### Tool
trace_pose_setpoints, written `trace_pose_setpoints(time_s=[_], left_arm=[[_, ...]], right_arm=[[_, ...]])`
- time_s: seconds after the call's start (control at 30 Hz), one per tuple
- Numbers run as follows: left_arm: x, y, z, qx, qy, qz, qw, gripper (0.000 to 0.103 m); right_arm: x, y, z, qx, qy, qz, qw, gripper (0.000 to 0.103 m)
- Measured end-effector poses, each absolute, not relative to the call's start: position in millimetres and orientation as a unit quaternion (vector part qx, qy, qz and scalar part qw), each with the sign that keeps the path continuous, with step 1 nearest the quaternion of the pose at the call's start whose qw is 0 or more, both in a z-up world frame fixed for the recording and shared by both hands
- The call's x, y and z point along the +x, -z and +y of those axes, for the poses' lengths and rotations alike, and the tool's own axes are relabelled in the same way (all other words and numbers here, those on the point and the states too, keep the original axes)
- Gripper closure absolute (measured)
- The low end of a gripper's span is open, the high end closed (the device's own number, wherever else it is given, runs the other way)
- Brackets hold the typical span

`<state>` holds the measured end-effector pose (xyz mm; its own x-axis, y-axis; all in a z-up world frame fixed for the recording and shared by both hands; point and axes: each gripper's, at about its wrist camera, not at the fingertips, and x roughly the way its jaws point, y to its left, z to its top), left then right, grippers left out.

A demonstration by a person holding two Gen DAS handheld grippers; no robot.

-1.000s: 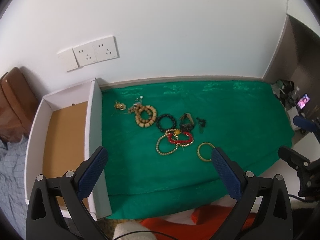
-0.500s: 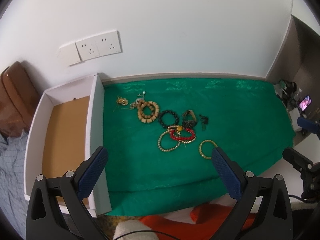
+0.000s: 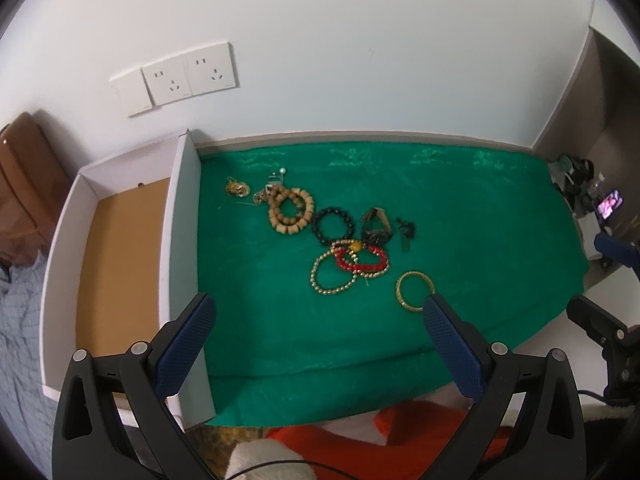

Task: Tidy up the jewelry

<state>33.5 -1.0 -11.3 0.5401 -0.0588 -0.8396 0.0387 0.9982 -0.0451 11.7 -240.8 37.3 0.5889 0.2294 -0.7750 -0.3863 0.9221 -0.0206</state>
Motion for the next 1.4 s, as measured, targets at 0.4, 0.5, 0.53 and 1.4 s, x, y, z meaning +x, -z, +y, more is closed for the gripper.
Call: trace_pose_setpoints(time_s=[0.4, 0.5, 0.53, 1.4], left_arm=[[51.3, 22.7, 3.2, -0.011, 0.023, 0.498, 0.867, 0.0], [59.8, 31.4, 9.6, -0.016, 0.021, 0.506, 0.862, 0.0], [62.8, 34.8, 11.5, -0.018, 0.02, 0.508, 0.861, 0.0], [204.9, 159.5, 74.3, -0.134, 0.016, 0.606, 0.784, 0.001]], right_arm=[[38.4, -28.5, -255.2, -0.091, -0.183, 0.426, 0.881, 0.0], [53.8, -14.1, -261.0, -0.101, -0.186, 0.449, 0.868, 0.0], [57.5, -9.2, -262.0, -0.103, -0.187, 0.454, 0.865, 0.0], [137.0, 159.7, -235.5, -0.041, -0.213, 0.583, 0.783, 0.029]])
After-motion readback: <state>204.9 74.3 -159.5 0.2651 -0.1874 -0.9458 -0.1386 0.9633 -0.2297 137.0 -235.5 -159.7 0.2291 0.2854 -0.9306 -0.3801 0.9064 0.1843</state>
